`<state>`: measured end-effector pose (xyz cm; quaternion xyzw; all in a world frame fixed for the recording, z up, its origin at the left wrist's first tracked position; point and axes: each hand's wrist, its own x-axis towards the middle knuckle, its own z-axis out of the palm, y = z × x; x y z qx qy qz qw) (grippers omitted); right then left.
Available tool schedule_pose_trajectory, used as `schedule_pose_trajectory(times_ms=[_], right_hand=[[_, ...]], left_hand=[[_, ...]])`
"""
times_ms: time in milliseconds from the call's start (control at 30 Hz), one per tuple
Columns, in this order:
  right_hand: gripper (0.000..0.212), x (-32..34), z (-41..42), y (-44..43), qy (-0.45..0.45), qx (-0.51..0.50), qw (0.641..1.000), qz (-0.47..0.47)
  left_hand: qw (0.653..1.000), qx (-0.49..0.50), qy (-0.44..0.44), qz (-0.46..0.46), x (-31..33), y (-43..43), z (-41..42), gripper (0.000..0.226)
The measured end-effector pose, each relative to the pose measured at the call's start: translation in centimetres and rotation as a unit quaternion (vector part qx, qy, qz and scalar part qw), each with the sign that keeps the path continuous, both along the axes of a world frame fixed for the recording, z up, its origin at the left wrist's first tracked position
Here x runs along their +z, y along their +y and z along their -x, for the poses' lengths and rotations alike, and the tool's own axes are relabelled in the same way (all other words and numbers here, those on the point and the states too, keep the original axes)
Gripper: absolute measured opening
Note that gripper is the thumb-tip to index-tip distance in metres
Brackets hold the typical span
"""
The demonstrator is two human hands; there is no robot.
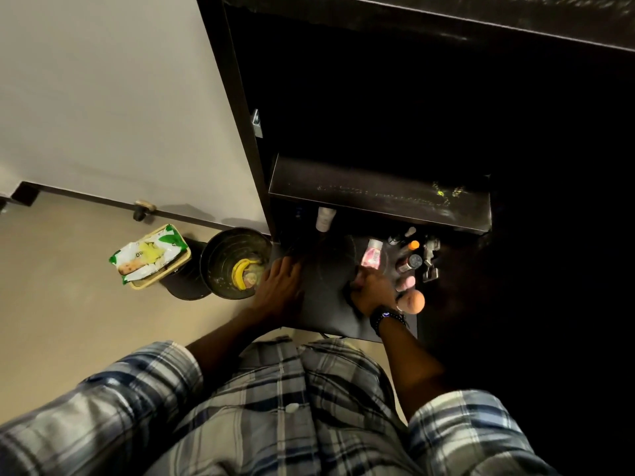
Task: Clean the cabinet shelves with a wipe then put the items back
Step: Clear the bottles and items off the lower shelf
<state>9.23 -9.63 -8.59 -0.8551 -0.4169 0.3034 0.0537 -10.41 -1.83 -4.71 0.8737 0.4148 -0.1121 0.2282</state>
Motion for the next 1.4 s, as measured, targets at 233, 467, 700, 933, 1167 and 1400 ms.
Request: schedule_pose_trajectory(times_ms=[233, 467, 700, 933, 1167, 1400], right_hand=[[0.06, -1.5, -0.3, 0.7, 0.032, -0.165, 0.985, 0.04], [0.092, -10.1, -0.3, 4.3, 0.124, -0.268, 0.955, 0.015], [0.061, -9.4, 3.5, 5.9, 0.198, -0.313, 0.928, -0.05], [0.025, -4.4, 10.1, 6.3, 0.246, -0.202, 0.947, -0.035], [0.025, -4.4, 10.9, 7.8, 0.251, -0.156, 0.955, -0.03], [0.019, -2.8, 9.0, 5.9, 0.17, -0.202, 0.961, -0.083]], left_hand=[[1.0, 0.021, -0.005, 0.005, -0.8, -0.3, 1.2, 0.059], [1.0, 0.023, -0.007, -0.007, -1.5, -0.6, 4.2, 0.058], [0.998, 0.061, -0.034, -0.008, -1.3, 0.1, 7.0, 0.056], [0.994, 0.077, -0.075, -0.014, -1.0, 0.8, 8.3, 0.05], [0.995, 0.075, -0.067, -0.003, -1.3, 1.1, 9.5, 0.045], [0.996, 0.056, -0.068, 0.012, -0.9, 1.6, 8.1, 0.053]])
